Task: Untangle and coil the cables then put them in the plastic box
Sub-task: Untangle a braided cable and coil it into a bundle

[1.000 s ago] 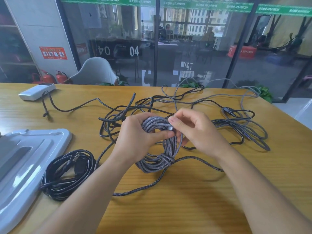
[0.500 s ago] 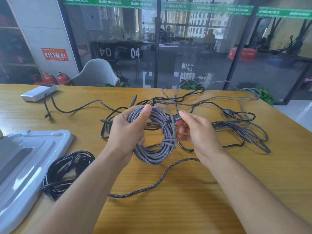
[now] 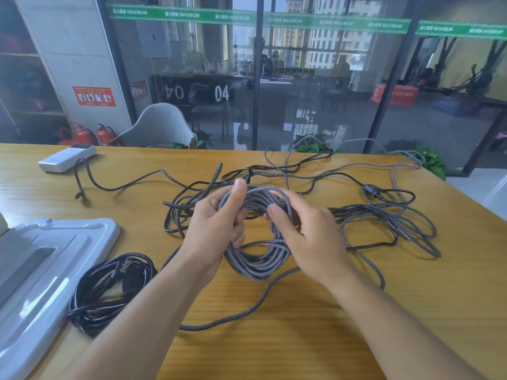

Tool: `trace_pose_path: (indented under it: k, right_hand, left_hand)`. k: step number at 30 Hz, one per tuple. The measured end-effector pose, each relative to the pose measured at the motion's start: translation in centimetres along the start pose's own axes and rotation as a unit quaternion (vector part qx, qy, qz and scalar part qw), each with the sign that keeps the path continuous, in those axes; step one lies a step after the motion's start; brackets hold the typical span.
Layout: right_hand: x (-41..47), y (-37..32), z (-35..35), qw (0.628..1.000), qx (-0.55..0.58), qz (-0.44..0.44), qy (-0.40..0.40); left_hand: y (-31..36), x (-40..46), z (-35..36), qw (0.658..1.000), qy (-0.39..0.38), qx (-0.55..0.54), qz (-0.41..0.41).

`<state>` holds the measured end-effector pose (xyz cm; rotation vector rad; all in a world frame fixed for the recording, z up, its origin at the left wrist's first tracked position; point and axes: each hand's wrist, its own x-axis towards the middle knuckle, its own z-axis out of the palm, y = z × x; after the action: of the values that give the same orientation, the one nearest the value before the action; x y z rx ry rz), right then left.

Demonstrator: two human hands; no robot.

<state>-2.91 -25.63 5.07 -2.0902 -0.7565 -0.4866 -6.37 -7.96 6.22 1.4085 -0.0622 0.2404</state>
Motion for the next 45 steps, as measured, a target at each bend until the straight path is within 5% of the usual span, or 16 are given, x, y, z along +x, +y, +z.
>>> trace_pose_path:
  k: [9,22,29,37,45]
  right_hand:
    - [0.9,1.1,-1.4,0.979,0.164,0.109,0.051]
    - [0.8,1.2,-1.5,0.985,0.105,0.125,0.049]
    - [1.1,0.9,-1.6,0.963,0.185,0.178,0.086]
    - [1.3,0.5,-3.5,0.958,0.227,0.163,-0.065]
    - [0.6,-0.8,-3.8,0.947,0.252,0.191,-0.062]
  left_hand:
    - [-0.1,0.4,-0.3,0.999,-0.020,-0.023,-0.031]
    - [-0.5,0.3,-0.3,0.999,-0.022,0.038,-0.007]
    - [-0.8,0.4,-0.3,1.000,0.026,0.000,-0.016]
    - [0.0,0.4,-0.2,0.999,0.047,0.001,0.000]
    - [1.2,-1.4,-0.5,0.994,-0.007,0.103,0.047]
